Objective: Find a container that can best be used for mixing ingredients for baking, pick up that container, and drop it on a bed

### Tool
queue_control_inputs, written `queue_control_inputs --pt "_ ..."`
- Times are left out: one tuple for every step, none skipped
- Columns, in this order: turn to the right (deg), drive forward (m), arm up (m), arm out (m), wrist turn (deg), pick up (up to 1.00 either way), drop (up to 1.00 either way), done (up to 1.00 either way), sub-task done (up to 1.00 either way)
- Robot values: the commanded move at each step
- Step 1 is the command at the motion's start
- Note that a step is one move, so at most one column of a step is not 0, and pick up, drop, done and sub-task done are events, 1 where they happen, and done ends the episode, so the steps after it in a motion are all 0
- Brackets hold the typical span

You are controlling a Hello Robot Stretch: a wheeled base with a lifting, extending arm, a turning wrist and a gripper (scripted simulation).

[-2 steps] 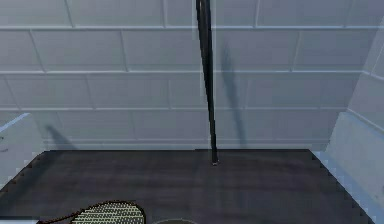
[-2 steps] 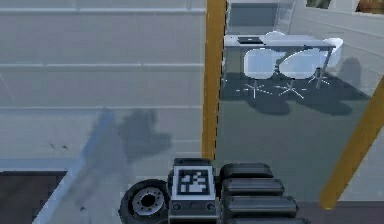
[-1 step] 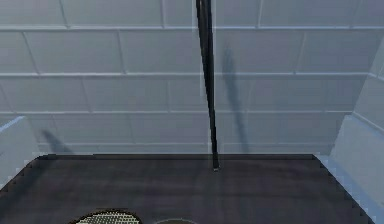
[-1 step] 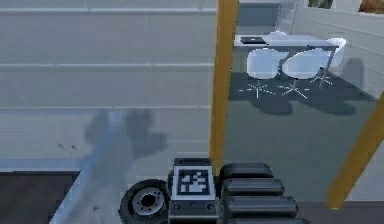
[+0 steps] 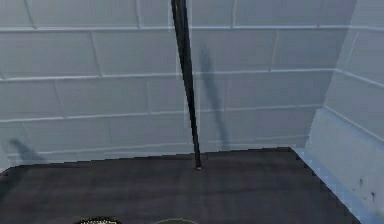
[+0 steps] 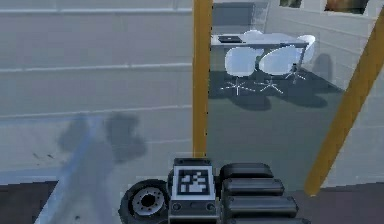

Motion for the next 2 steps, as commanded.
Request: queue_control_inputs --pt "-12.0 0.0 0.0 0.0 0.0 0.0 0.0 0.0 0.0" --pt "9.0 0.0 0.0 0.0 0.0 0.0 0.0 0.0 0.0"
